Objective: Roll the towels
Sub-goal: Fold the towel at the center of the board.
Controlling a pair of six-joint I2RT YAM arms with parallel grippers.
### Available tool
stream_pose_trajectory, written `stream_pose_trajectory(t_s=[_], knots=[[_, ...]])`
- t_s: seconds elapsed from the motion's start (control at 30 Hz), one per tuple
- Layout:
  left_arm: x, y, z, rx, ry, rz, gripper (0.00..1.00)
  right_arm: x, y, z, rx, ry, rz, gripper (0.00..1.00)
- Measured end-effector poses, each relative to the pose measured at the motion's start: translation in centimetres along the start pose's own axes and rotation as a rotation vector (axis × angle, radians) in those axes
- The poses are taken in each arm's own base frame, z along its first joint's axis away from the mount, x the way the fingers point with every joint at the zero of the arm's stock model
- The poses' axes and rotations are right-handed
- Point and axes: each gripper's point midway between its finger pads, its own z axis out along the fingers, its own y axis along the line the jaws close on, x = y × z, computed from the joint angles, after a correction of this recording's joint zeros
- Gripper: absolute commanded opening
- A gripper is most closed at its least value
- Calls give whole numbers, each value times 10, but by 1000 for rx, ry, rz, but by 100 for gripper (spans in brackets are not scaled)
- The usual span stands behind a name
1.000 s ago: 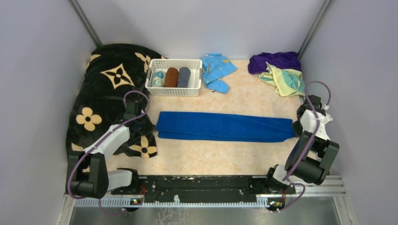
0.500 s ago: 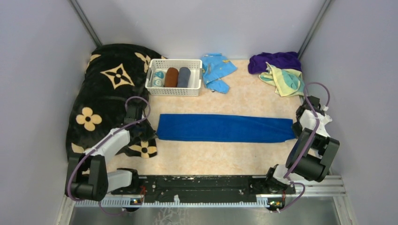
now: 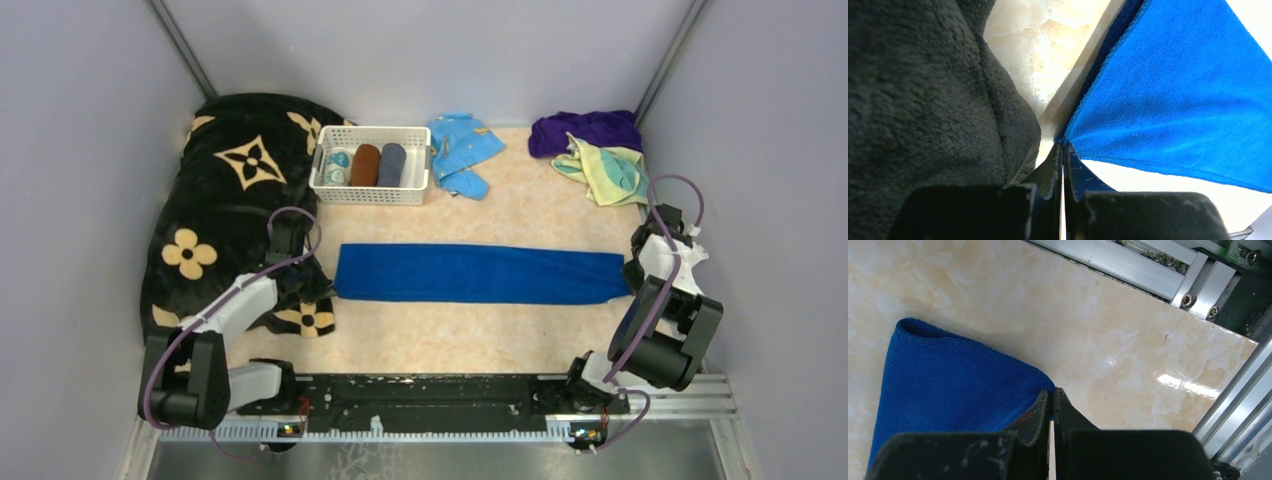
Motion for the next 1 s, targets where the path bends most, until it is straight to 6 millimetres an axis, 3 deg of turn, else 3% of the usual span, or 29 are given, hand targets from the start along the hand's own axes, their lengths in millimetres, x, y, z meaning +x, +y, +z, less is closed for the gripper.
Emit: stream_pose_trajectory(t_s=[0.27,0.63,0.83,0.9,1.0], knots=[[-10,-2,-7,-15,-30,10,0,-6,-4,-15,-20,-37,30,0],[-7,0,-7,-22,-21,12,0,-5,-9,-16,9,-37,32,0],[2,8,0,-46,16,11,0,5,-19,-6,49,-28,19,0],[5,10,1,-49,23,11,6,6,-21,-2,64,-26,14,3],[9,13,2,-52,33,10,17,9,-22,4,81,-18,-1,19]])
